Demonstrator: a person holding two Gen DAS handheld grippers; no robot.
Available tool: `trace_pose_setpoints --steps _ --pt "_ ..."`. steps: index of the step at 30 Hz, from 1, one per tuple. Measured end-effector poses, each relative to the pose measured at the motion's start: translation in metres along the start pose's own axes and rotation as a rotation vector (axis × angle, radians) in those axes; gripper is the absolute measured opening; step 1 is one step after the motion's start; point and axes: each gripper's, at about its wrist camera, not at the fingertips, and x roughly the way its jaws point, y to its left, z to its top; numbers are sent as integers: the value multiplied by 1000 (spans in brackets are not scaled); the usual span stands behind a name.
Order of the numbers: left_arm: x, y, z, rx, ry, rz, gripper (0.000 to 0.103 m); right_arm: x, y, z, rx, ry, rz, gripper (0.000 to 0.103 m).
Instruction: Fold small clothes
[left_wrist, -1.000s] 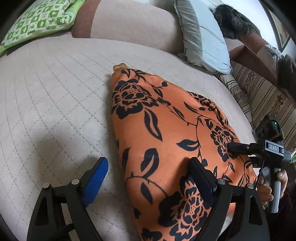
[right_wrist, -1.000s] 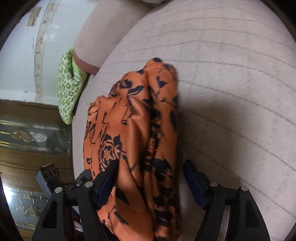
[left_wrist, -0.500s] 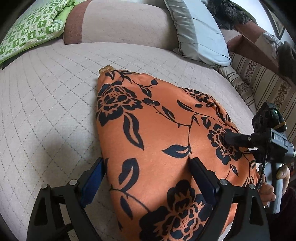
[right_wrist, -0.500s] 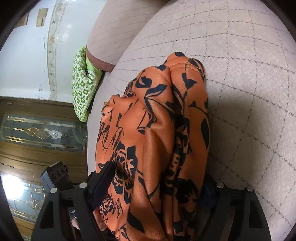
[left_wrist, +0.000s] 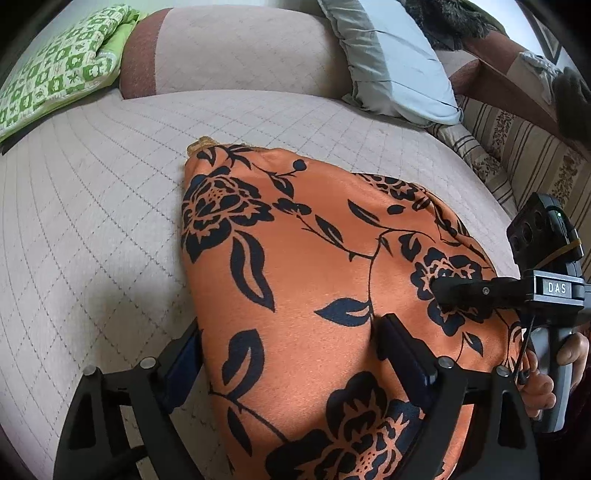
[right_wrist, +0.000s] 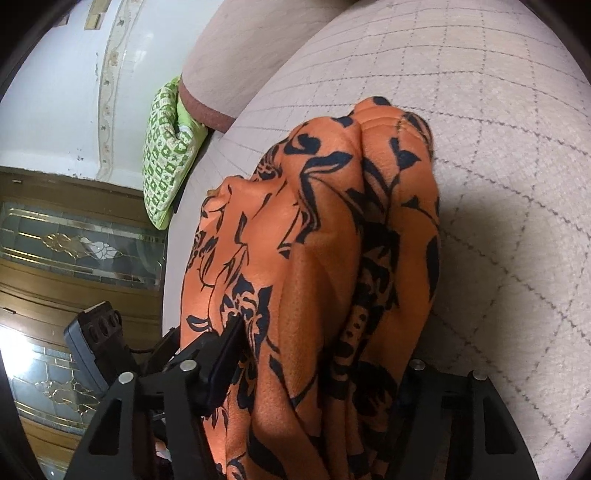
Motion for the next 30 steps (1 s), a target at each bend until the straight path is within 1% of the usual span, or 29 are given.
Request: trace_pose_setpoints --steps 1,2,3,4,5,8,10,13,16,21,24,26,30 --pt "-1 -2 0 9 -9 2 85 1 2 0 -3 1 1 64" --pt "-1 -5 1 12 -15 5 80 2 3 -1 -3 2 2 63" --pt "-3 -7 1 16 -25 7 77 3 4 -1 -1 3 4 62" --pt "-6 -8 1 22 -36 9 70 3 8 -2 -4 3 7 61" --pt "-8 -9 1 26 -44 10 58 4 11 -3 -10 2 9 60" --pt "-14 -7 2 24 -60 2 50 3 28 -8 -52 -7 8 58" --pt "-18 -3 1 12 -61 -7 46 1 37 -11 -69 -21 18 57" --pt "-28 5 -1 -10 -71 -19 45 -4 46 -13 -69 -43 51 54" --pt "-48 17 -3 -16 -118 12 45 -1 58 -16 -80 -41 96 53" --pt "-79 56 -11 -88 -178 41 45 20 93 -23 -137 -21 151 52" --pt "-87 80 -17 -140 -192 73 45 43 108 -24 -141 -3 186 52" --pt "-87 93 -20 -167 -186 94 45 59 115 -28 -137 14 186 52" --pt "-83 114 -28 -206 -153 123 45 84 128 -36 -167 31 131 52"
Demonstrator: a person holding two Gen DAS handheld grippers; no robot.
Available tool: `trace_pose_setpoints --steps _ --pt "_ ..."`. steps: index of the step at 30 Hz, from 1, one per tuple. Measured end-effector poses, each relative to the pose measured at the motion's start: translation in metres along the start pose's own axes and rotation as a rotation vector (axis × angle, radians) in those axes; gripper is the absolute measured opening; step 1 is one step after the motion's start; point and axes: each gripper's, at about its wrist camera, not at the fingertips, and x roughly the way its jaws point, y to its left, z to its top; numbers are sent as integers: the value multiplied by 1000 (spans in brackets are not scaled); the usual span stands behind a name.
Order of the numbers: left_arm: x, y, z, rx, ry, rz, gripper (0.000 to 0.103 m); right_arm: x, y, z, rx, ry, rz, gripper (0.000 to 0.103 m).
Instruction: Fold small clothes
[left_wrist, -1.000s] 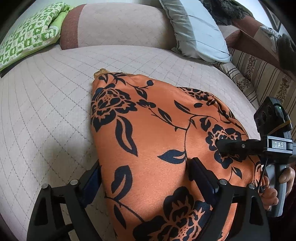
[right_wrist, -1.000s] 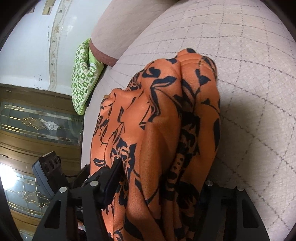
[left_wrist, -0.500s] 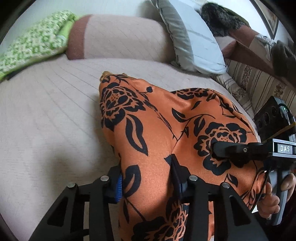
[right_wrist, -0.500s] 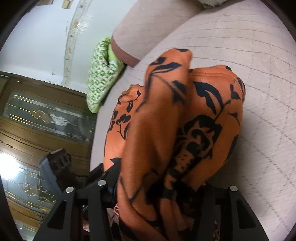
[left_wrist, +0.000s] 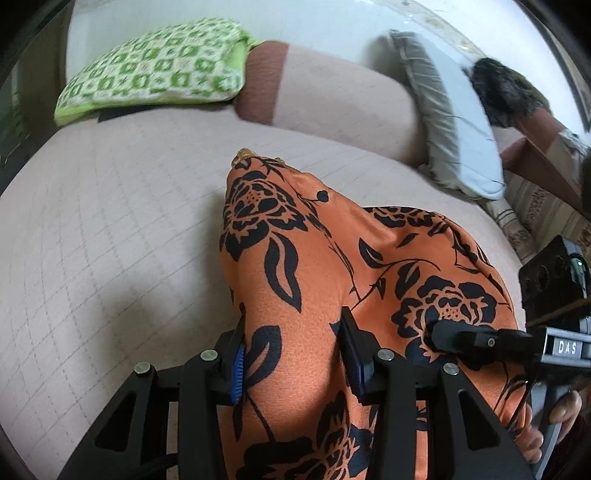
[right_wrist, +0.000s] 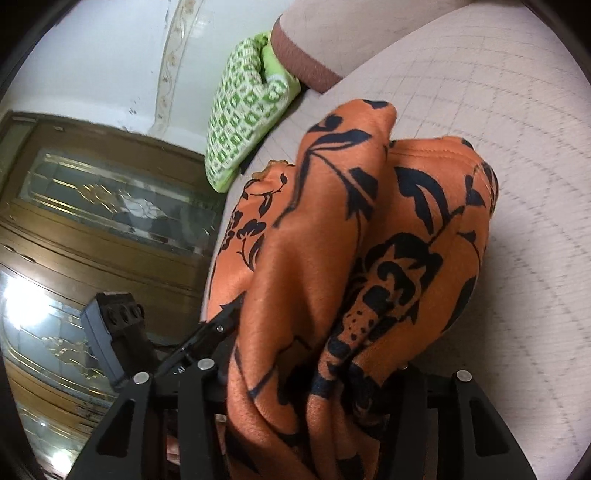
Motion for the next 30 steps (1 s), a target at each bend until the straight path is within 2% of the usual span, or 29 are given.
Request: trace_pose_setpoints --steps 4,6,10,13,15,25,30 --pt "6 12 -4 -7 33 16 45 10 -5 -3 13 28 -55 52" --pt "5 12 -6 -2 34 17 47 12 -6 -3 -8 69 -136 52" --pt "4 5 -7 28 26 73 57 14 -10 -3 -1 81 -206 63" --pt "5 0 -8 46 21 130 72 11 -2 -4 -57 72 -297 73" --pt "4 1 -10 55 18 147 73 8 -2 -5 -88 67 -349 74" --pt "-6 -4 -22 97 -4 196 73 -16 -4 -18 -100 58 -401 76" --pt "-11 -3 -26 105 -14 212 74 -14 7 -23 -111 46 -427 76"
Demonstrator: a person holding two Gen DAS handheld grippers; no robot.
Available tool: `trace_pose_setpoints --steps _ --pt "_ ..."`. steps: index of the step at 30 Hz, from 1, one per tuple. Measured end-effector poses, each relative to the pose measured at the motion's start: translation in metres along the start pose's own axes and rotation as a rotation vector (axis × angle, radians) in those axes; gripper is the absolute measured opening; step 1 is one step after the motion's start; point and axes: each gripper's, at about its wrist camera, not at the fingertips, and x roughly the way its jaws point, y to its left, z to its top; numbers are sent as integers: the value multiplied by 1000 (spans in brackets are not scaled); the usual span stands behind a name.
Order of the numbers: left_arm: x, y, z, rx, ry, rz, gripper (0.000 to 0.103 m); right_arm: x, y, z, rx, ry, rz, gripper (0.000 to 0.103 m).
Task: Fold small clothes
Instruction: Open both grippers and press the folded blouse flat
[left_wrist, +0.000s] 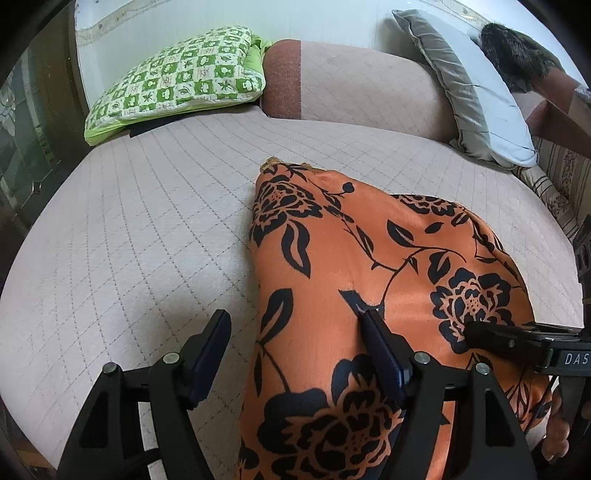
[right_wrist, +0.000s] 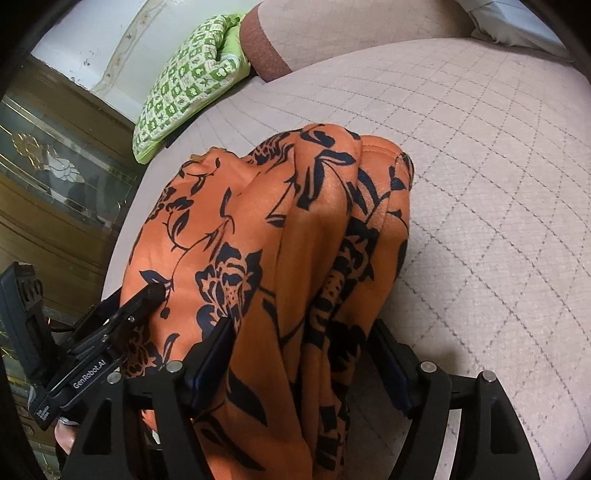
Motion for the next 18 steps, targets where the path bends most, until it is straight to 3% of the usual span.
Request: trace_pose_setpoints --steps 11,18 --pt "-14 -8 -13 19 -39 94 76 -21 -9 -20 20 -38 -48 76" --pt "-44 -21 -21 -2 -94 204 79 -51 -5 -42 6 -117 -122 77"
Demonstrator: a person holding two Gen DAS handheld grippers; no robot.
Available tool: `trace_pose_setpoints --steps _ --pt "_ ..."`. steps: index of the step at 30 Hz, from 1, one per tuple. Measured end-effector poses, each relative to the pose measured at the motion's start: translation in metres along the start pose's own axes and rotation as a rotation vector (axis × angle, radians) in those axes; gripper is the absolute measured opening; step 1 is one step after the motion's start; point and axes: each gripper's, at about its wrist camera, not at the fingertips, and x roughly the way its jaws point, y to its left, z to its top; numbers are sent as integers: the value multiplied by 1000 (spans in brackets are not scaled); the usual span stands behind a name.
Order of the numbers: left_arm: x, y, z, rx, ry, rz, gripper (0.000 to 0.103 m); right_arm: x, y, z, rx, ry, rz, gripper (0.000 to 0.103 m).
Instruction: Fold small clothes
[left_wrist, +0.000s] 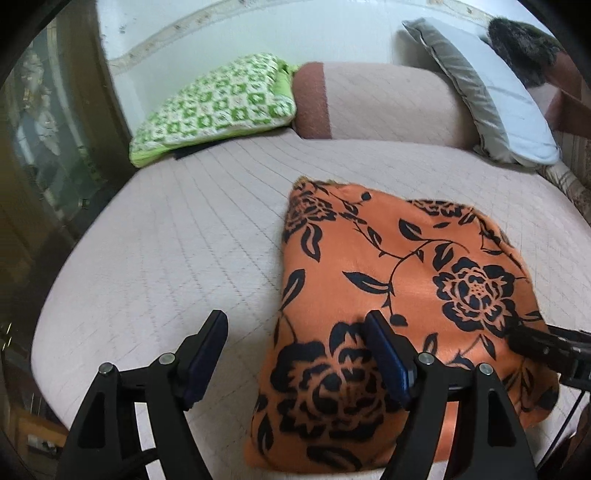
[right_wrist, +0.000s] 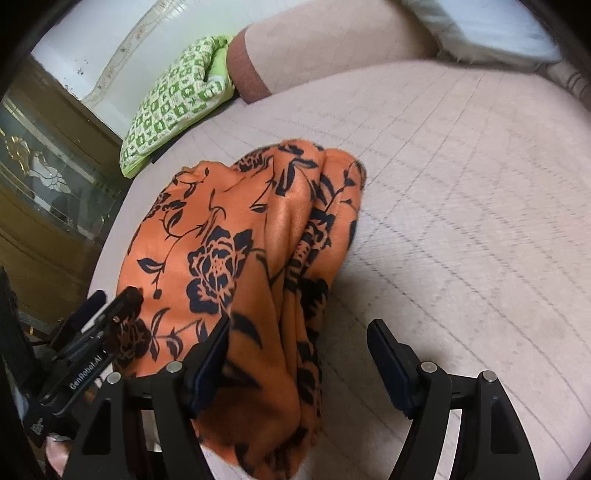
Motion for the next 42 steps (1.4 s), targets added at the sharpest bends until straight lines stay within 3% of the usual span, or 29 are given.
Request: trace_pose_setpoints --steps 6,11,16,27,37,38,42 --pt "-48 -2 -8 -15 -69 37 84 -51 -6 -23 -9 -141 -51 77" --pt "-97 -5 -8 7 -150 63 89 -98 -12 -46 31 -269 -25 77" --pt "-140 0 -3 -10 -223 81 95 -133 14 -68 -25 -330 -11 77" --pt "-197 19 2 -71 -310 92 96 -189 76 -88 -210 -510 -28 77" --pt "-219 36 2 -116 -347 91 98 -202 104 -97 -312 -566 -32 77" --pt "-221 38 2 -120 -356 72 102 -201 105 -98 -320 -561 -32 77" --pt "-231 43 -1 -138 -412 -26 103 -192 108 -98 -330 -540 -20 77"
